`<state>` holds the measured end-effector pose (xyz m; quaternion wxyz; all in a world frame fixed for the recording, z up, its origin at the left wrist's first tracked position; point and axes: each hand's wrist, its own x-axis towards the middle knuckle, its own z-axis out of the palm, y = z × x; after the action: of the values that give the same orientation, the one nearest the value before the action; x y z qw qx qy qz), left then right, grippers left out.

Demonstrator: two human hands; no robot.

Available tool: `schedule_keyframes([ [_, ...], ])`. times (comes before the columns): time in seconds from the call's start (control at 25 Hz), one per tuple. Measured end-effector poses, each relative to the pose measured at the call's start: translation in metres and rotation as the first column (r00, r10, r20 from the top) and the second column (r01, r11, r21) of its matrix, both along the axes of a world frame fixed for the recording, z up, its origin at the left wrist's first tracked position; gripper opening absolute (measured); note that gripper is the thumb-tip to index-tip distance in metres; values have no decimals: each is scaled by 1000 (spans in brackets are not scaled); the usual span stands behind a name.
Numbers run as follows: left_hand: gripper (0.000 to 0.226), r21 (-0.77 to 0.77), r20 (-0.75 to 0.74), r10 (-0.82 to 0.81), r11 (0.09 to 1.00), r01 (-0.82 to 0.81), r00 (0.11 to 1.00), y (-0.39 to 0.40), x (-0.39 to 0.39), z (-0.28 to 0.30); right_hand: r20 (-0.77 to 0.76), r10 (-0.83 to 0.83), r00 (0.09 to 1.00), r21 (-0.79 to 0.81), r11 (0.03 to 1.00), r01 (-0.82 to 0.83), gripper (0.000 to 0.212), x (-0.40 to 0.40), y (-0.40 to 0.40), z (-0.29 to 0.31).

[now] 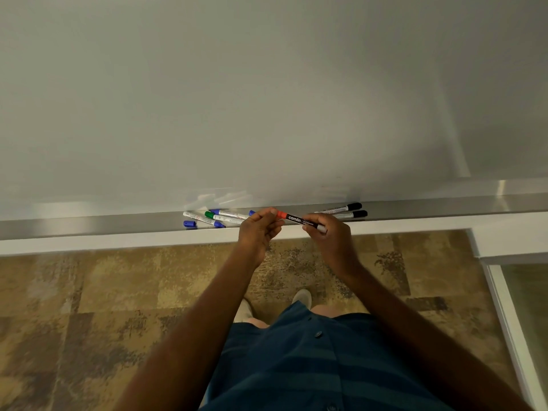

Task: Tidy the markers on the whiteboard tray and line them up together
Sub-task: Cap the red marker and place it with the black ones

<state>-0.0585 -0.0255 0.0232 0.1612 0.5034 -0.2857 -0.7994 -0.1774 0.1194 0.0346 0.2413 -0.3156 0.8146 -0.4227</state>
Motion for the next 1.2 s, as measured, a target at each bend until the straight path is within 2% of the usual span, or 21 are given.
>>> schedule_keyframes([
  [0.08, 13, -36, 3, -14, 999, 14, 1000, 0, -1, 2, -117, 59, 991, 52, 997, -53, 28, 0, 2, -2],
  [0.16, 11, -87, 3, -31, 996, 31, 1000, 1, -4, 4, -154, 50, 987, 55, 998, -42, 27, 1, 3, -2],
  [0.36, 14, -153, 9, -69, 986, 70, 998, 4, -12, 8, -92, -8, 996, 0, 1000, 8, 25, -3, 4, -3],
  [0.52, 21, -209, 18, -126, 970, 127, 992, 4, -17, 6, -90, 7, 996, -15, 1000, -8, 25, -12, 8, -13],
  [0.6, 18, -281, 77, -155, 945, 171, 985, 1, -19, 2, -147, 64, 987, 10, 998, -63, 24, -26, 6, -20],
  [0.64, 16, -338, 152, -160, 919, 203, 975, -1, -20, -1, -208, 95, 974, 41, 995, -88, 24, -36, 5, -25],
  [0.68, 16, -412, 256, -153, 876, 250, 955, -5, -19, -5, -280, 120, 952, 84, 991, -101, 23, -47, 3, -29],
  [0.76, 20, -547, 486, -124, 729, 411, 865, -15, -9, -13, -417, 161, 894, 181, 979, -92, 24, -70, 2, -40],
  [0.88, 24, -614, 725, -35, 419, 669, 688, -33, 17, -25, -566, 237, 790, 305, 950, -67, 29, -89, 8, -61],
  [0.96, 29, -570, 819, 56, 206, 796, 571, -46, 36, -32, -619, 301, 726, 360, 930, -78, 34, -91, 10, -70],
  [1.04, 34, -478, 876, 102, 60, 876, 471, -58, 49, -38, -646, 324, 691, 385, 920, -72, 36, -90, 11, -75],
  [1.2, 40, -352, 929, 92, -87, 932, 360, -65, 61, -46, -685, 327, 651, 391, 919, -50, 32, -86, 13, -86],
])
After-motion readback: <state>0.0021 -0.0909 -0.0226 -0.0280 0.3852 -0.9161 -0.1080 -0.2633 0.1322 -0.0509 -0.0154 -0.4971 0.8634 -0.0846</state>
